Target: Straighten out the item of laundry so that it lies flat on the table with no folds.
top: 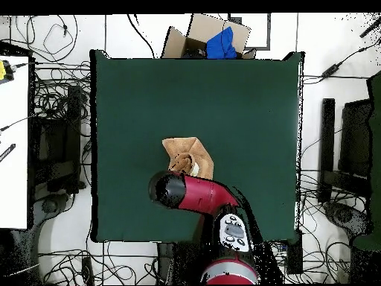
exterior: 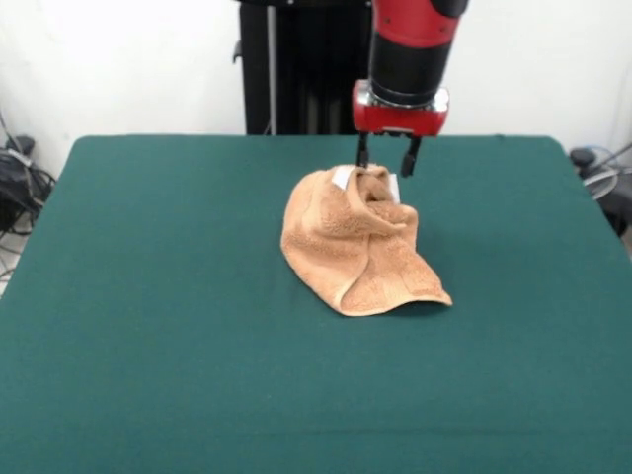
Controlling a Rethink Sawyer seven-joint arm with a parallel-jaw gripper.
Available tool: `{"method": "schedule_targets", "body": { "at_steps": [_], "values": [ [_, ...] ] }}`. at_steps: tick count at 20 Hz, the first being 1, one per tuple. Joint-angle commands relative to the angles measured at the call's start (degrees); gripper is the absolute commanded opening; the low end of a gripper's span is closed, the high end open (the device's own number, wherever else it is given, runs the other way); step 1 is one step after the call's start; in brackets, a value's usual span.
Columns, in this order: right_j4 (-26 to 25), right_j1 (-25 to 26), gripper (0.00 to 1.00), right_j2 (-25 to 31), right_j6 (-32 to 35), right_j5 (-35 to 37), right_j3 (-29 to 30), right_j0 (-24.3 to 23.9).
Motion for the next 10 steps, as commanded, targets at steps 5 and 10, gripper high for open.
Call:
{"method": "schedule_targets", "body": {
  "at_steps": [5, 10],
  "values": [
    [-4.43, -6.35, 1.00, -0.16, 2.06, 11.48, -2.09, -2.33],
    [-6.99, -4.00, 1.00, -0.03, 3.14, 7.95, -2.91, -2.36]
  ]
}}
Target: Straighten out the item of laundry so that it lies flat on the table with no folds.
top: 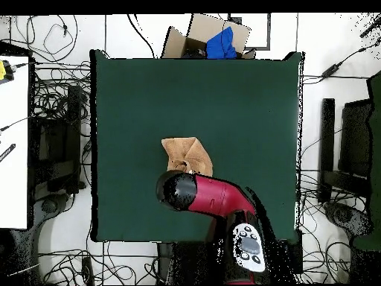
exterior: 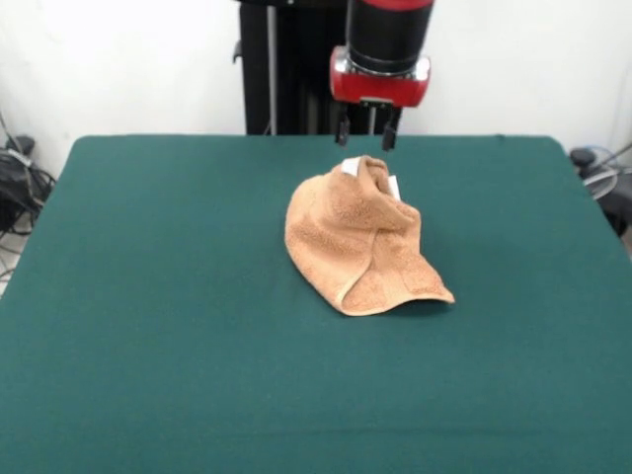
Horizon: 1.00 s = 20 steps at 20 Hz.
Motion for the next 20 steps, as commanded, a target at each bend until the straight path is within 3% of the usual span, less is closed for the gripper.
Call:
{"method": "schedule_targets", "body": {
  "at_steps": [1, 7, 20],
  "values": [
    [-4.45, 1.05, 1.00, 0.50, 3.23, 1.82, -3.02, -0.44],
    [-5.43, -0.45, 1.00, 0.58, 3.70, 5.80, -4.57, -0.32],
    [-6.42, 7.69, 1.00, 0.11, 7.92, -3.11, -7.26, 1.56]
  ]
}}
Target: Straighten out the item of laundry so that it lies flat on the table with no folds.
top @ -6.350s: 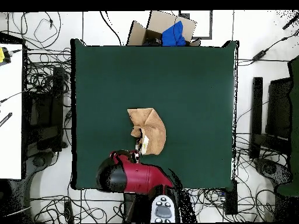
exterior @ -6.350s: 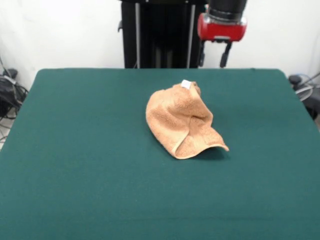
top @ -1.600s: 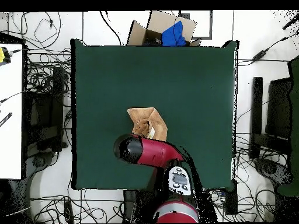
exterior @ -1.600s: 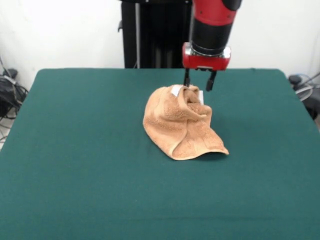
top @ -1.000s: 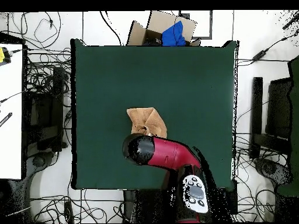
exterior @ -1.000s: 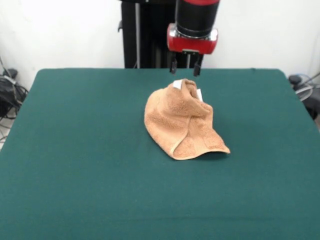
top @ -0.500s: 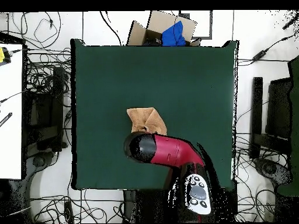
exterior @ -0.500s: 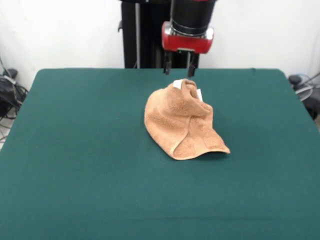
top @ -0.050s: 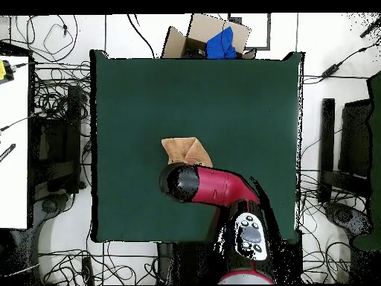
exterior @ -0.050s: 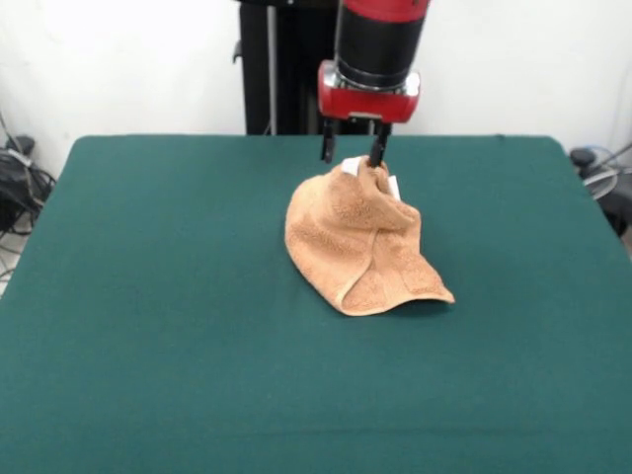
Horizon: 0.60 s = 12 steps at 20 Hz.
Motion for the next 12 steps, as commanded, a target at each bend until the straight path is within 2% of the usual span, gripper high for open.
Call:
{"method": "schedule_targets", "body": {
  "at_steps": [1, 12],
  "values": [
    [-3.12, 5.66, 1.00, 0.08, 8.17, -3.80, -2.46, 1.89],
    [-2.82, 8.29, 1.00, -0.82, 9.07, -7.49, -2.31, 3.96]
  ]
}}
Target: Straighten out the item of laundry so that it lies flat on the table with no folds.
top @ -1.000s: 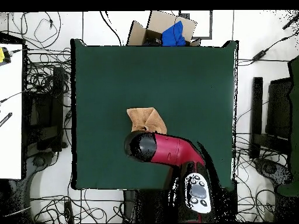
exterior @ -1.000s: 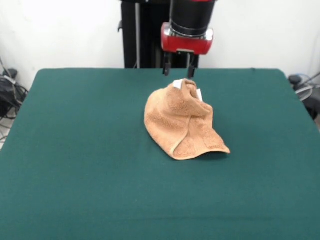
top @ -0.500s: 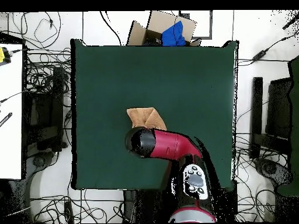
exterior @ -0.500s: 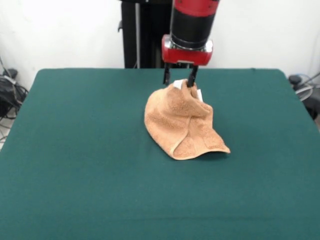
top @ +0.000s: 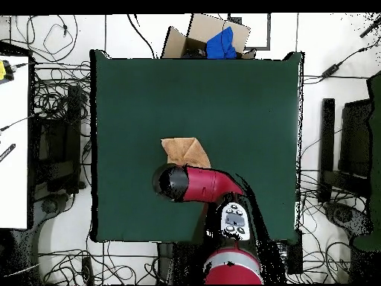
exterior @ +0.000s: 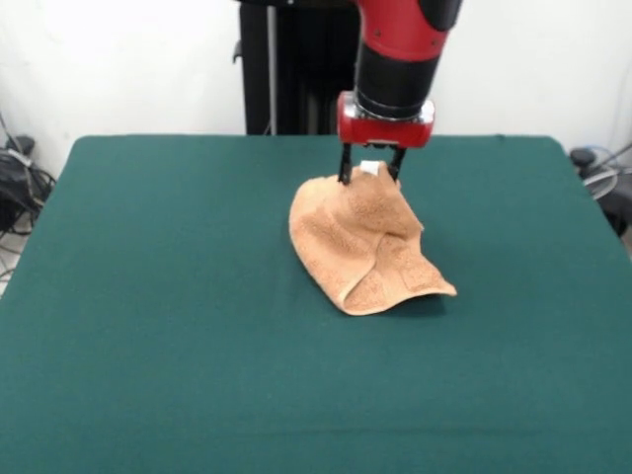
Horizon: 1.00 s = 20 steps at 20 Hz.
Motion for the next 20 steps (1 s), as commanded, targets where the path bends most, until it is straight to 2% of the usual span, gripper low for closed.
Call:
{"method": "schedule_targets", "body": {
  "at_steps": [1, 13, 20],
  "values": [
    [-2.72, 3.84, 1.00, -0.76, 8.97, -4.65, -1.64, 1.46],
    [-1.41, 3.41, 1.00, -1.19, 9.49, -4.11, -2.18, 2.64],
    [-1.36, 2.02, 1.00, -1.40, 10.16, -5.38, -0.38, 2.92]
  ]
}}
